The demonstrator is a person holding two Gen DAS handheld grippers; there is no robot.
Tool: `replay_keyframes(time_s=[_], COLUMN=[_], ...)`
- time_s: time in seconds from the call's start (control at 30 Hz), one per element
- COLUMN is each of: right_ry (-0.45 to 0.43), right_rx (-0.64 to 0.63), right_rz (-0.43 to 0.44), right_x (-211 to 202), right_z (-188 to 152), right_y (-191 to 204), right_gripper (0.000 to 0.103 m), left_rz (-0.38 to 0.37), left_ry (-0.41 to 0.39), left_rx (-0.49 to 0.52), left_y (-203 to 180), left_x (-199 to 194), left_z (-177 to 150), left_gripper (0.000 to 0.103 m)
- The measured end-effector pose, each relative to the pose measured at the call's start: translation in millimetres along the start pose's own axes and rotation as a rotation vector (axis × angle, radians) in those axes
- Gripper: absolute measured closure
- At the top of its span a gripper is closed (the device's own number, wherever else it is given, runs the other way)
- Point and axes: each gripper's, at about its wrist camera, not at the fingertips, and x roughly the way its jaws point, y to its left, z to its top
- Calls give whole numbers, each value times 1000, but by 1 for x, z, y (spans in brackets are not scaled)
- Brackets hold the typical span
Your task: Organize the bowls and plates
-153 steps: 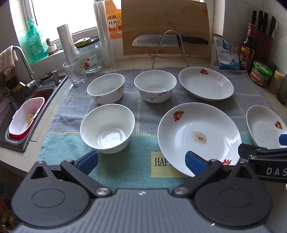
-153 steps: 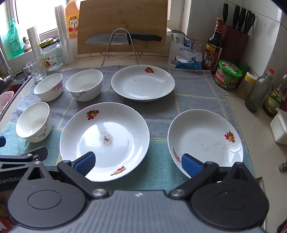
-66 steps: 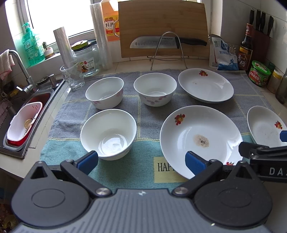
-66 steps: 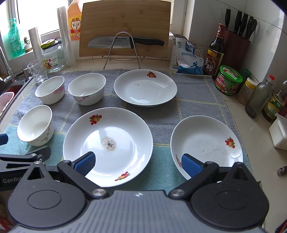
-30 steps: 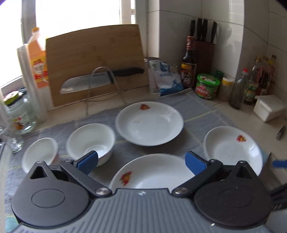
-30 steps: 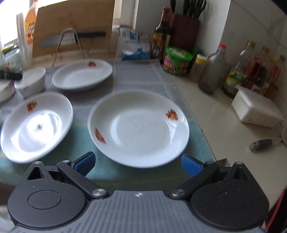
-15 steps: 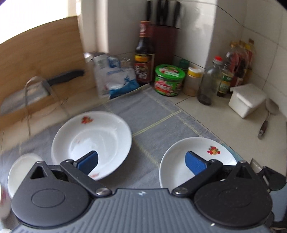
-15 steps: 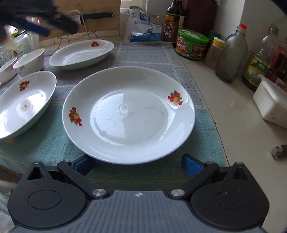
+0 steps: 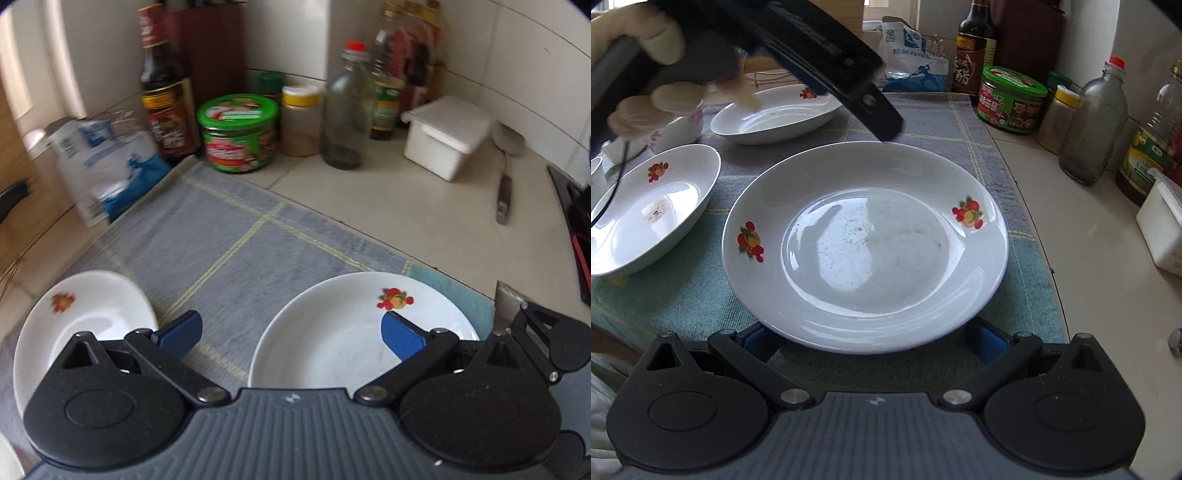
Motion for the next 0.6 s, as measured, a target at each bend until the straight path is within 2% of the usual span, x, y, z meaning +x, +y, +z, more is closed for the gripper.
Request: replay_keyframes(time_s=[0.17,0.27,0.6], right_ry=[-41,-43,-99], right_rx=[-9,-22,-32], right_rz=[10,24,30], right_x=[-1,-1,-3], right_z=[-5,-5,-11], right_y=[-1,-3,-3], right_gripper=[0,0,0], left_rz=[-54,-85,-161], left_ry=[58,87,185], left_rx=[49,61,63], left_y=[-2,-2,9], left_x=[18,26,45], left_z=[7,9,16], left_gripper=[1,5,27])
